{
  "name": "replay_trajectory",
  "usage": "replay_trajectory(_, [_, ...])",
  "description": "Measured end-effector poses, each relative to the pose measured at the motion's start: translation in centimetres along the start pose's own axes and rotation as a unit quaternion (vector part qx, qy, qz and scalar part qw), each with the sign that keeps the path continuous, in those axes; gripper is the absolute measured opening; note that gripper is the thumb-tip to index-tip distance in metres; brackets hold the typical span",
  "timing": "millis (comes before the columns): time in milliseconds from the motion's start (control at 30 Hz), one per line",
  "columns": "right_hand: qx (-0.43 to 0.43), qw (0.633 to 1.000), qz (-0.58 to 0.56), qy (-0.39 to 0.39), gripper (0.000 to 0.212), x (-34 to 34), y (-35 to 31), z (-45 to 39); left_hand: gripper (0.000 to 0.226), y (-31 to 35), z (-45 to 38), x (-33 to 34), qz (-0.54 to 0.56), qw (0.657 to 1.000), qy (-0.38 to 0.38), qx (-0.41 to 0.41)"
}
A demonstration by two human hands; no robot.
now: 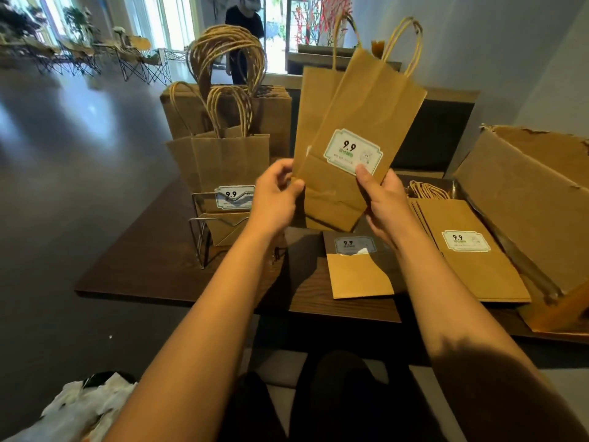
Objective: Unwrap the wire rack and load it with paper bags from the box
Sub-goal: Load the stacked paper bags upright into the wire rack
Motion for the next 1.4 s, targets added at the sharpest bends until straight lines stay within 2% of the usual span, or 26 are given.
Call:
replay_trajectory(33, [-0.012, 0.999, 0.037, -0.015, 0.056, 0.9, -0.5, 0.1, 0.027, 0.9, -0.3, -0.9, 0.003, 1.000, 0.014, 0.011])
replay_trajectory(133, [-0.087, 0.982, 0.165, -0.042, 0.036, 3.9, -1.4, -0.3, 0.031, 2.9, -1.2, -3.8, -0.001, 0.997, 0.058, 0.052])
replay_trajectory(200, [-0.125, 0.972, 0.195, -0.044, 0.030, 6.0, -2.0, -0.7, 0.030, 3.7, -1.5, -5.9, -0.007, 0.994, 0.082, 0.071])
replay_trajectory(300, [-0.135, 0.971, 0.195, -0.043, 0.027, 9.2, -1.5, -1.6, 0.028, 3.8, -1.8, -9.0, -0.021, 0.990, 0.112, 0.082])
replay_trajectory(367, [-0.109, 0.977, 0.179, -0.043, 0.029, 10.9, -0.8, -2.1, 0.024, 2.9, -2.3, -11.1, -0.054, 0.986, 0.144, 0.067])
replay_trajectory(467, [-0.118, 0.972, 0.199, -0.046, 0.021, 12.7, 0.1, -3.4, 0.020, 0.1, -3.1, -13.8, -0.139, 0.975, 0.171, 0.021])
replay_trajectory(533, [-0.126, 0.968, 0.214, -0.039, 0.019, 13.5, 0.2, -3.9, 0.020, -1.5, -3.3, -14.6, -0.189, 0.969, 0.159, -0.004])
replay_trajectory(633, [-0.122, 0.971, 0.204, -0.030, 0.031, 14.2, 0.5, -4.4, 0.027, -3.1, -3.4, -14.8, -0.263, 0.957, 0.118, -0.033])
replay_trajectory(800, [-0.081, 0.972, 0.212, -0.062, 0.035, 15.0, 1.4, -5.6, 0.028, -5.6, -3.4, -14.6, -0.337, 0.936, 0.045, -0.093])
replay_trajectory(867, [-0.061, 0.965, 0.241, -0.085, 0.031, 15.2, 2.0, -5.6, 0.021, -6.5, -3.5, -14.9, -0.296, 0.946, 0.051, -0.119])
replay_trajectory(1000, [-0.040, 0.962, 0.250, -0.102, 0.027, 15.1, 3.2, -5.3, 0.009, -7.4, -3.7, -15.5, -0.177, 0.965, 0.111, -0.161])
replay_trajectory(1167, [0.049, 0.968, 0.213, -0.125, 0.010, 14.9, 5.3, -4.3, 0.017, -7.6, -3.1, -15.8, -0.120, 0.970, 0.136, -0.162])
replay_trajectory(1300, [0.187, 0.962, 0.150, -0.133, 0.031, 14.7, 8.3, -3.2, 0.022, -7.2, -3.0, -15.4, -0.135, 0.973, 0.113, -0.149])
replay_trajectory(1400, [0.230, 0.958, 0.113, -0.126, 0.036, 14.3, 9.7, -2.2, 0.029, -7.3, -2.9, -15.2, -0.154, 0.973, 0.096, -0.141])
Point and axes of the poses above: each hand's wrist, its own z-axis away from the middle knuckle, its own x-axis out of the palm, y = z × x, the point moved 4 cm from there along -z, towards the middle knuckle, and after that the axes turned 5 degrees about y, right-handed, at the moved point
